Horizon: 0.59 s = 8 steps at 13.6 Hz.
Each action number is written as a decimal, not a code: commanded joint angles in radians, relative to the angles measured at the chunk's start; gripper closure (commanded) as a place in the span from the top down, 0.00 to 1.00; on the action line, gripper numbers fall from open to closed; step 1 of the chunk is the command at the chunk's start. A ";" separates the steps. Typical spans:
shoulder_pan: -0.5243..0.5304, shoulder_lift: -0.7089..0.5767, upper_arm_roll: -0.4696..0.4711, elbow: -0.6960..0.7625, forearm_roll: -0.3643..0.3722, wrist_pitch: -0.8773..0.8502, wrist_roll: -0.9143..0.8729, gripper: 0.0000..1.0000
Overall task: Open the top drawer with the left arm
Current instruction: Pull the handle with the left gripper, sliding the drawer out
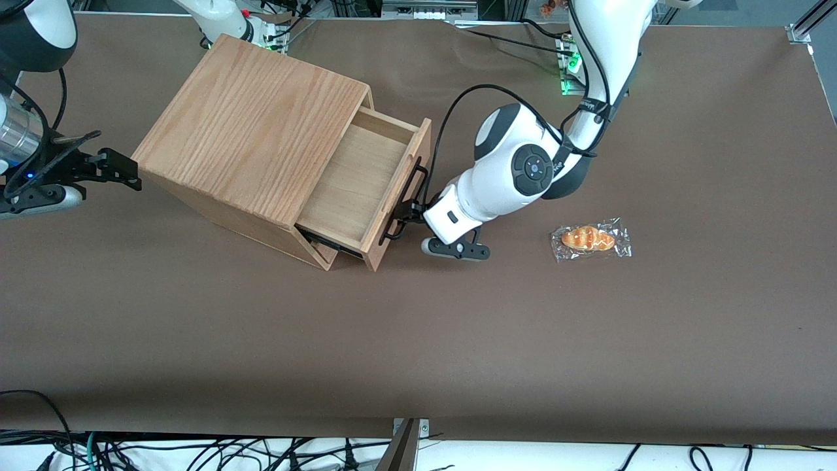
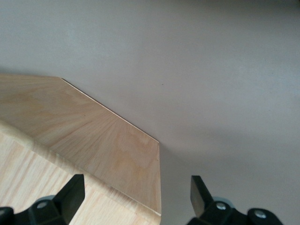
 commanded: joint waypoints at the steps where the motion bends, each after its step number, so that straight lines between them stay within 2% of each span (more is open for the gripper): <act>1: 0.028 0.009 0.008 0.020 0.042 -0.016 0.005 1.00; 8: 0.040 0.009 0.008 0.020 0.042 -0.017 0.013 1.00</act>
